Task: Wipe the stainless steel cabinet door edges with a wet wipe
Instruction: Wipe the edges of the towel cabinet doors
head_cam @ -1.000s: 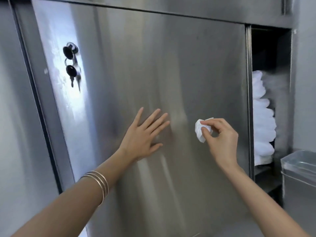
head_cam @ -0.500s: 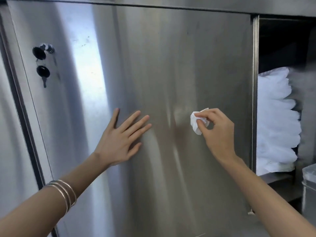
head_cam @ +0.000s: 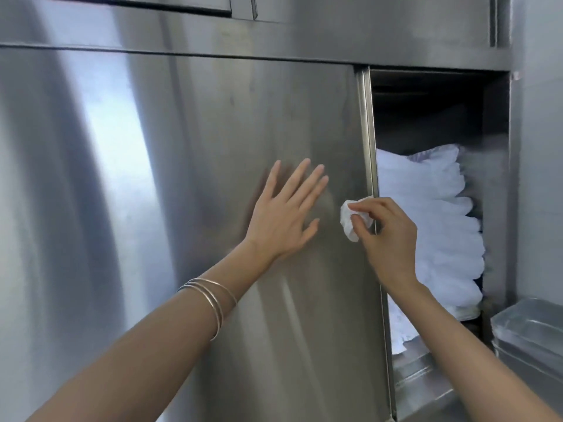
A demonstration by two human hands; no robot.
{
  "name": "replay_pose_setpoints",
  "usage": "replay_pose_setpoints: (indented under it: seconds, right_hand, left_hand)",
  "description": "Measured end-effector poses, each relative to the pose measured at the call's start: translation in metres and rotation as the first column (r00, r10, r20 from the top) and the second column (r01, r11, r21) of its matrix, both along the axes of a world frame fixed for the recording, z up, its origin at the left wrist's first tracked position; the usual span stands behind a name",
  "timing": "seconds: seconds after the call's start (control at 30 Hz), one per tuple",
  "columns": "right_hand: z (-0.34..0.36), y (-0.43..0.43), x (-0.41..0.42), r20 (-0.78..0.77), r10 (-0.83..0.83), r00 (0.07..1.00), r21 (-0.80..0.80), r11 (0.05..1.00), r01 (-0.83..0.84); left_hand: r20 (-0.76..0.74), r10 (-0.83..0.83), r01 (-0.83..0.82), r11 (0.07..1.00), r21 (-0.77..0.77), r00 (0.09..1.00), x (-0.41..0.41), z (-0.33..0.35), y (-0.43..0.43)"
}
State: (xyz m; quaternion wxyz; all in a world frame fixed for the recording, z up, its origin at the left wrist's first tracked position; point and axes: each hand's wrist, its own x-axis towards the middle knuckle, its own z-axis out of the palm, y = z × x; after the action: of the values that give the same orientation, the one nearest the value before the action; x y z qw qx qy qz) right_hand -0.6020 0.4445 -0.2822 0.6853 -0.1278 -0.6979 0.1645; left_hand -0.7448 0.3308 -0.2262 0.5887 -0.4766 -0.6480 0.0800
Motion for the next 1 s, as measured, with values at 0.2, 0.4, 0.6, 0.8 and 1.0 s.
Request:
replay_pose_setpoints:
  seconds: [0.2,0.4,0.6,0.8,1.0]
  right_hand:
    - [0.047,0.011,-0.001,0.018,-0.018,1.000,0.051,0.999,0.017]
    - [0.081,0.012,-0.002,0.067,-0.070,0.995,-0.018,0.997,0.071]
    - [0.118,0.013,0.005,0.068,-0.132,0.989,0.032,0.991,0.130]
    - [0.134,0.028,-0.019,-0.045,-0.162,0.986,0.150,0.974,0.167]
    - [0.169,0.071,-0.049,-0.188,-0.111,0.976,0.367,0.914,0.174]
  left_hand:
    - [-0.071,-0.088,0.087,0.996,-0.008,0.994,-0.043,0.020,-0.018]
    - [-0.033,-0.171,0.171,0.985,-0.016,0.985,-0.047,0.031,-0.041]
    - [0.064,-0.187,0.187,0.982,0.005,0.980,-0.043,0.075,-0.055]
    - [0.039,-0.136,0.137,0.990,-0.032,0.990,-0.010,0.105,0.009]
    - [-0.028,-0.029,0.031,0.998,0.057,0.999,-0.020,0.105,0.041]
